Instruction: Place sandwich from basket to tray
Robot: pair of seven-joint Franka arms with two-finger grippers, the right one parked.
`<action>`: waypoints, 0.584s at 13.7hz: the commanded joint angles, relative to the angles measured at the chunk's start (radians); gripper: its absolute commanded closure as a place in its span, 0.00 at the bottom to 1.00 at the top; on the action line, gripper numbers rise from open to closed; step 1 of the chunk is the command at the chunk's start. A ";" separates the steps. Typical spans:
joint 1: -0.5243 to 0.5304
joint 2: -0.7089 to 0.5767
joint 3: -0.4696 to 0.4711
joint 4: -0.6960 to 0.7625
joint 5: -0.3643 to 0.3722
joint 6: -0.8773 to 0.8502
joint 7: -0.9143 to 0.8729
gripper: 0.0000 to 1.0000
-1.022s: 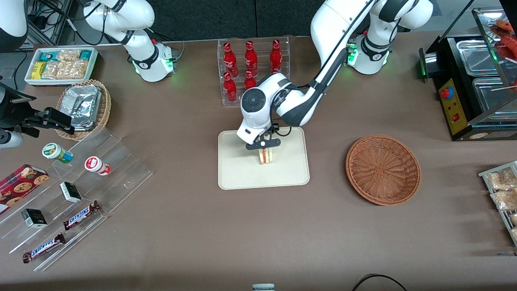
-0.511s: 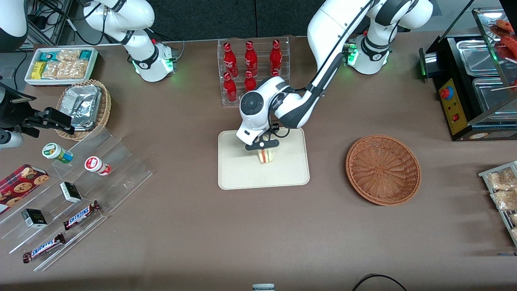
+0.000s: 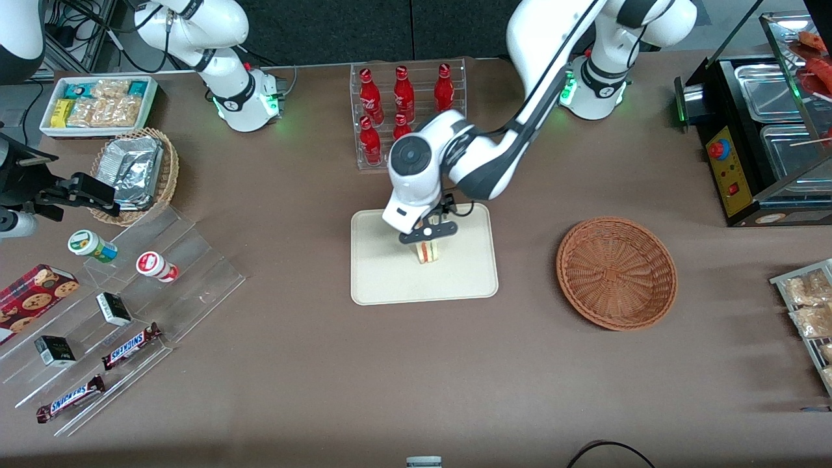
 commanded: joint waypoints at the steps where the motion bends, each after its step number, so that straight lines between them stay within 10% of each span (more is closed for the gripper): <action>1: 0.016 -0.140 0.048 -0.029 -0.018 -0.147 -0.023 0.00; 8: 0.269 -0.365 0.050 -0.035 -0.022 -0.478 0.257 0.00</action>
